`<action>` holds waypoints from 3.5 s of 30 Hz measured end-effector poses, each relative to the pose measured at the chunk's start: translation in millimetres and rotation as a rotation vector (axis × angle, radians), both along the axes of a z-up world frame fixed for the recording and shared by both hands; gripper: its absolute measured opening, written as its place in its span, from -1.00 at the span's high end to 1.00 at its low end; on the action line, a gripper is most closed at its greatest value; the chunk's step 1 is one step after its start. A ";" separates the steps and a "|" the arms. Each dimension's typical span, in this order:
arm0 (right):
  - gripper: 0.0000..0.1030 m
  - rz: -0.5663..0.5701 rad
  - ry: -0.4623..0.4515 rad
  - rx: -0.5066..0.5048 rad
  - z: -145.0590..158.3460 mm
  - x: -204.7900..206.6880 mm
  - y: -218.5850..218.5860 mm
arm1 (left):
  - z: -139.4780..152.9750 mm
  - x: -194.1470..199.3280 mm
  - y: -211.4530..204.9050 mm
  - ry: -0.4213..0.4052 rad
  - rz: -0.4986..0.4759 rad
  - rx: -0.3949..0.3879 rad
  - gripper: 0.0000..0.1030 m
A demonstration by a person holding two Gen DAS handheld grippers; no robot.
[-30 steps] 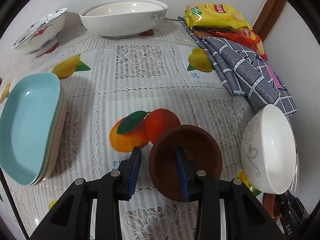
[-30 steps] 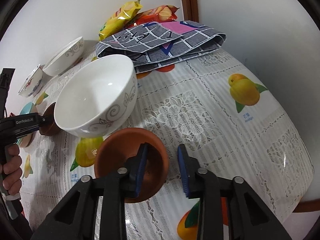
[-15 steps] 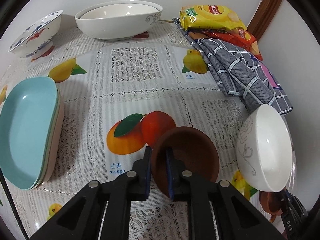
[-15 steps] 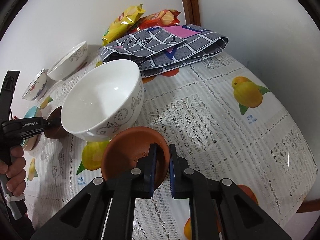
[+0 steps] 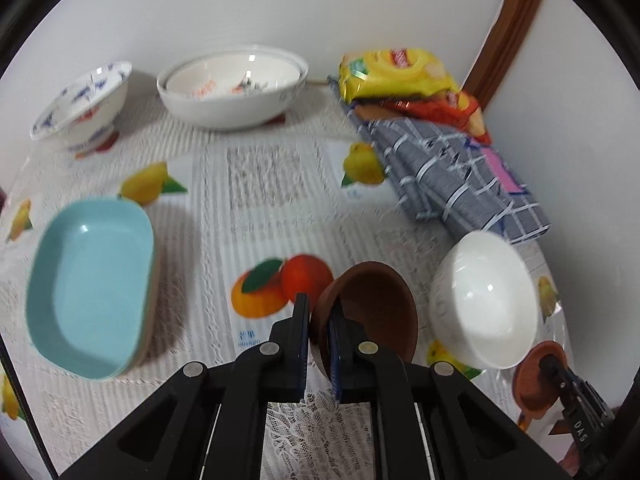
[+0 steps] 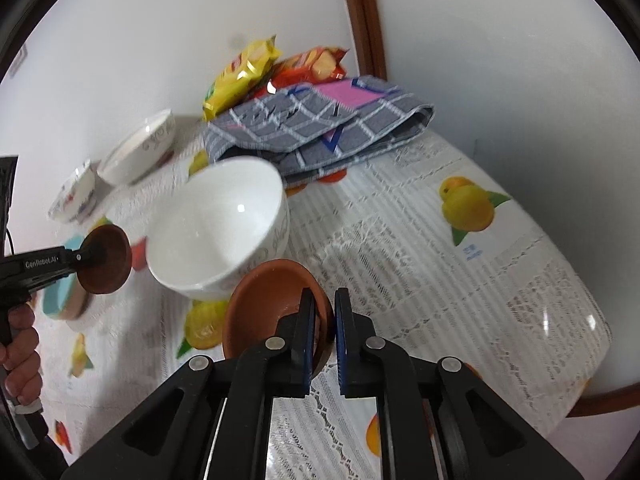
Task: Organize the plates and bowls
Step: 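Close the right gripper on one brown clay bowl while the left grips another, then carry the right gripper's brown bowl into the white swirl bowl while the left holds its bowl, then open the right gripper to release the brown bowl inside the white bowl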
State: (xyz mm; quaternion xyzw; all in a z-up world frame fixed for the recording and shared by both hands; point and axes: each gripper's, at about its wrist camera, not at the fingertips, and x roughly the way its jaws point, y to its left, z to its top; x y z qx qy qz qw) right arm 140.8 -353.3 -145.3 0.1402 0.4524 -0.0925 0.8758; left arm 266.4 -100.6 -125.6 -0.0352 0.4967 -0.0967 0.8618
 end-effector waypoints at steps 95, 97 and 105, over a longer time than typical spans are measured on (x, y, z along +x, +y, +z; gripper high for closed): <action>0.73 0.045 0.215 -0.281 -33.8 129.3 69.3 | 12.4 77.4 -17.4 -0.046 -0.081 0.052 0.82; 0.72 0.048 0.216 -0.285 -34.0 130.2 69.5 | 12.7 77.4 -17.3 -0.046 -0.080 0.050 0.82; 0.55 0.075 0.231 -0.324 -36.0 132.9 73.2 | 14.2 77.9 -15.5 -0.045 -0.082 0.046 0.82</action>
